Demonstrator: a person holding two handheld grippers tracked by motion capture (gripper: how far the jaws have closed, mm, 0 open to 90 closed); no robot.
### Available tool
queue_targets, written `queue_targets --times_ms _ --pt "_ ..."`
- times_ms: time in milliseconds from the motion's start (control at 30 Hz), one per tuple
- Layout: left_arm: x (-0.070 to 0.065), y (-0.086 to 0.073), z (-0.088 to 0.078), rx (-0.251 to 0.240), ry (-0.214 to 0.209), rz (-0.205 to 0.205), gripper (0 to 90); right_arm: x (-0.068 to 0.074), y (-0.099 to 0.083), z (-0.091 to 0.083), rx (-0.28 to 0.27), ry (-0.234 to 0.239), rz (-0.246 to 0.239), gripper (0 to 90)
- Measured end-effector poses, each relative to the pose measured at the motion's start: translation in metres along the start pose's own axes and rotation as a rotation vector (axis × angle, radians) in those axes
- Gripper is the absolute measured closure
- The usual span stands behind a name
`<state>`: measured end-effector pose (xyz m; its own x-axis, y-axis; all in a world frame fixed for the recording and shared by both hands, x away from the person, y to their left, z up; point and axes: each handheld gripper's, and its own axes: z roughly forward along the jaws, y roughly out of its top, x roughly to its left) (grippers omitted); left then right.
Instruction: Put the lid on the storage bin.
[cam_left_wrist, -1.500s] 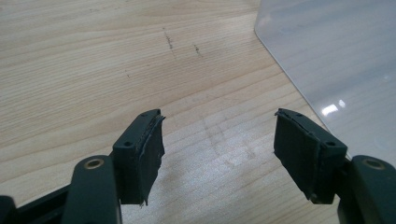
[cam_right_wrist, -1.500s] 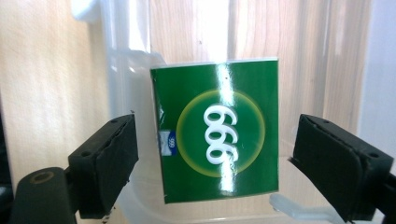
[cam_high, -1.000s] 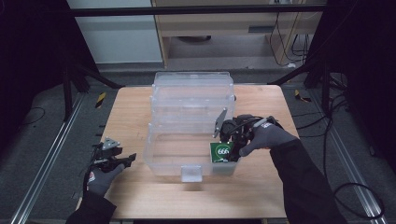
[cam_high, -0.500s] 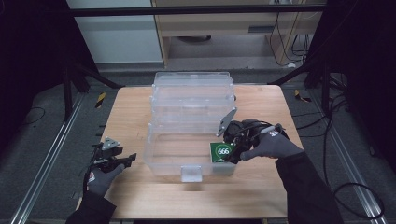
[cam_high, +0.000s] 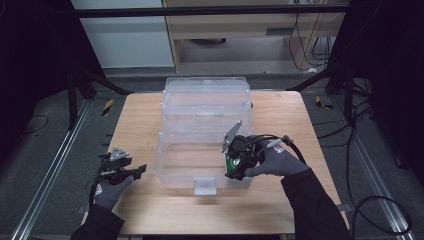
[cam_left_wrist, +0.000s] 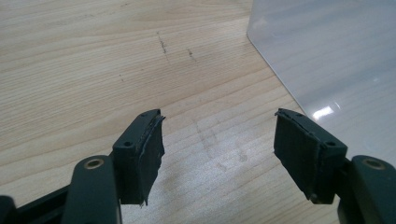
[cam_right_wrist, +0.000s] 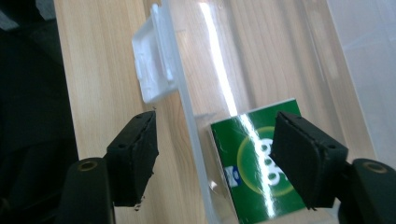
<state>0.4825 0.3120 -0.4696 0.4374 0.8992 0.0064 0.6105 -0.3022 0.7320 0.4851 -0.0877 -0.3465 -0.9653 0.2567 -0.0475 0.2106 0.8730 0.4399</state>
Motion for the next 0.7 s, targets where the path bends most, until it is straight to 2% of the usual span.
queue_targets --times_ms 167,233,400,533,600,700 --pt "-0.001 0.0 0.001 -0.001 -0.001 -0.002 31.9 0.004 -0.003 0.009 -0.036 -0.003 0.002 34.6" --pt "-0.001 0.0 0.001 0.002 0.0 0.0 31.8 0.002 -0.01 0.016 -0.063 0.035 0.033 37.1" --pt "-0.002 0.0 0.002 0.004 0.0 0.005 31.7 0.002 -0.016 0.022 -0.059 0.043 0.048 37.2" --pt "-0.003 0.0 0.002 0.01 0.009 0.007 31.7 0.004 -0.012 0.026 -0.073 0.026 0.015 39.1" --pt "-0.003 0.0 0.002 0.011 0.012 0.008 31.7 0.004 -0.012 0.027 -0.07 0.034 0.01 39.1" --pt "-0.003 0.0 0.002 0.007 0.015 0.005 31.6 0.006 -0.009 0.035 -0.058 0.015 -0.015 42.3"
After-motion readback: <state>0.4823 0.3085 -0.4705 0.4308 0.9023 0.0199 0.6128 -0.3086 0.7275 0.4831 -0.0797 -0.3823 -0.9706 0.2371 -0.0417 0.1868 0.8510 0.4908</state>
